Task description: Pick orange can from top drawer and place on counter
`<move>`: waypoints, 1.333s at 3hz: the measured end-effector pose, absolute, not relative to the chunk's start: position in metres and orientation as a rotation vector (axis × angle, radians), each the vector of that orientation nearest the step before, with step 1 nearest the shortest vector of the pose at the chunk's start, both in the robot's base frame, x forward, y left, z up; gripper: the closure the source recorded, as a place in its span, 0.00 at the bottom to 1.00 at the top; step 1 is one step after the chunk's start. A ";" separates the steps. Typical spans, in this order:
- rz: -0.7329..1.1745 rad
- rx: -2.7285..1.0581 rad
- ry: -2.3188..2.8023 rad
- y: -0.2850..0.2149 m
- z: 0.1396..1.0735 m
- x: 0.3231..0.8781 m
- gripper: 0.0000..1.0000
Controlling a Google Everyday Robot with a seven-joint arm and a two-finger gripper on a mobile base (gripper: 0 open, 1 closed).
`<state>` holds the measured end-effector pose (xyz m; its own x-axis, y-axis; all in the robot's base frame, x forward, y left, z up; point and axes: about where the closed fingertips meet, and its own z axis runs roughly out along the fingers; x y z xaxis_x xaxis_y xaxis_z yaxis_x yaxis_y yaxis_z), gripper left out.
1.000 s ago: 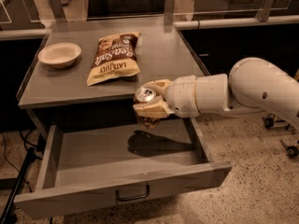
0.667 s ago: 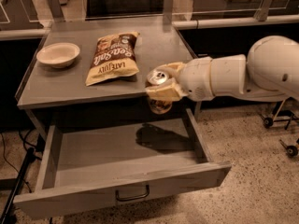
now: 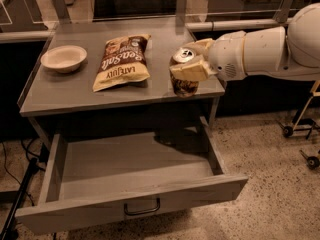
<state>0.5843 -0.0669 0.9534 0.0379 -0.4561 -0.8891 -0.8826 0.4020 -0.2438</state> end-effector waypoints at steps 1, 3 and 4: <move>0.503 -1.199 1.585 -0.071 0.962 0.609 1.00; 0.512 -1.183 1.602 -0.077 0.961 0.654 1.00; 0.566 -1.167 1.633 -0.082 0.936 0.678 1.00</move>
Offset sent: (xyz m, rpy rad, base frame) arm 0.0859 -0.0174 0.0153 0.0203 0.0062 -0.0389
